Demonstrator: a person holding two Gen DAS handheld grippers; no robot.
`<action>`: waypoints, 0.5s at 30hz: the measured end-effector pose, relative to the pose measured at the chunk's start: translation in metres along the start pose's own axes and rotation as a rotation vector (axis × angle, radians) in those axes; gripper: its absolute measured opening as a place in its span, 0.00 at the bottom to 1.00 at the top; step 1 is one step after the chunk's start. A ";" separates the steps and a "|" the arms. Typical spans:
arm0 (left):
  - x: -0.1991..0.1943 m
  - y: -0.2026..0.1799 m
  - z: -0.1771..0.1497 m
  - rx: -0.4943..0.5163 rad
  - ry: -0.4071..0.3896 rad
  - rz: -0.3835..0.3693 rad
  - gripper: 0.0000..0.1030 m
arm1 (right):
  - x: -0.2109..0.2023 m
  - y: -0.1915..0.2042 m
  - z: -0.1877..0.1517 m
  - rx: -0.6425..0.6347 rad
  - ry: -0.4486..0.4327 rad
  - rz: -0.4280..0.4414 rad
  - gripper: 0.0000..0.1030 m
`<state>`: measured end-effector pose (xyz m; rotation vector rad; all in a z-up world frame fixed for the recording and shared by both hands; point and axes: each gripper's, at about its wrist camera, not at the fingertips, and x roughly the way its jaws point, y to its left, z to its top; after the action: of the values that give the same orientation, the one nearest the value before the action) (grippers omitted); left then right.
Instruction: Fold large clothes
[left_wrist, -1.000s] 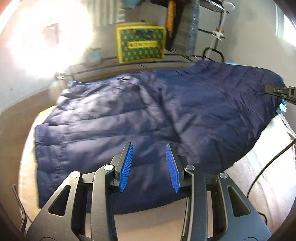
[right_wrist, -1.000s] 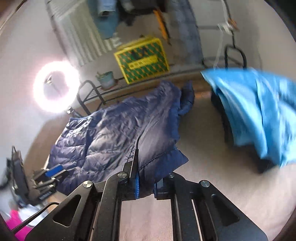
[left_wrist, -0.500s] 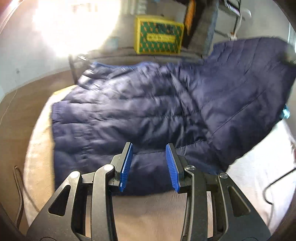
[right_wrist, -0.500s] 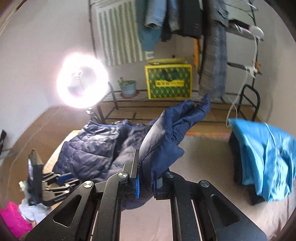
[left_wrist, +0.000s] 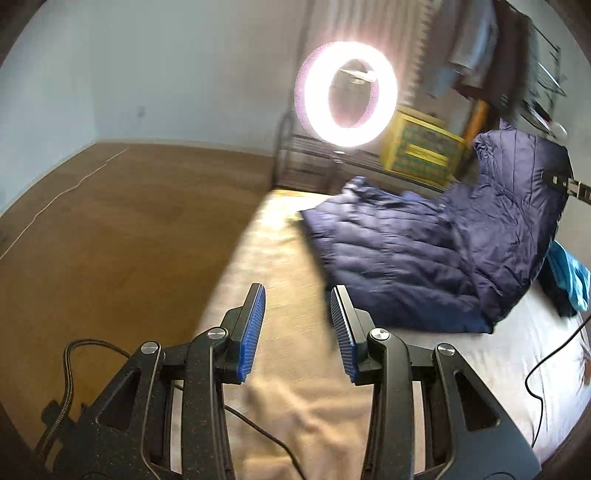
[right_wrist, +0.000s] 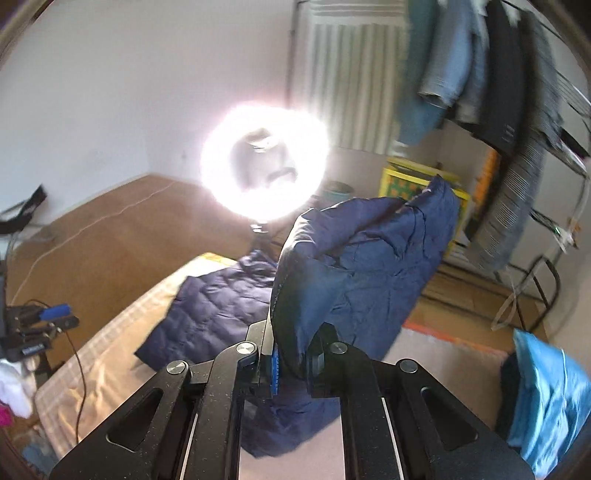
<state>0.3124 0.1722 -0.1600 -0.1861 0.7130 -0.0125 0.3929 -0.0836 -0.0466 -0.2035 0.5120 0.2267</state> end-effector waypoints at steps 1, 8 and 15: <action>-0.004 0.009 -0.003 -0.015 -0.003 0.011 0.36 | 0.005 0.010 0.002 -0.023 0.004 0.014 0.08; -0.018 0.050 -0.018 -0.091 -0.013 0.056 0.36 | 0.071 0.109 0.003 -0.169 0.098 0.162 0.08; -0.023 0.059 -0.027 -0.108 -0.004 0.058 0.36 | 0.158 0.187 -0.043 -0.263 0.268 0.250 0.07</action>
<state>0.2748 0.2280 -0.1752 -0.2685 0.7156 0.0814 0.4578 0.1095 -0.1885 -0.4302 0.7747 0.5165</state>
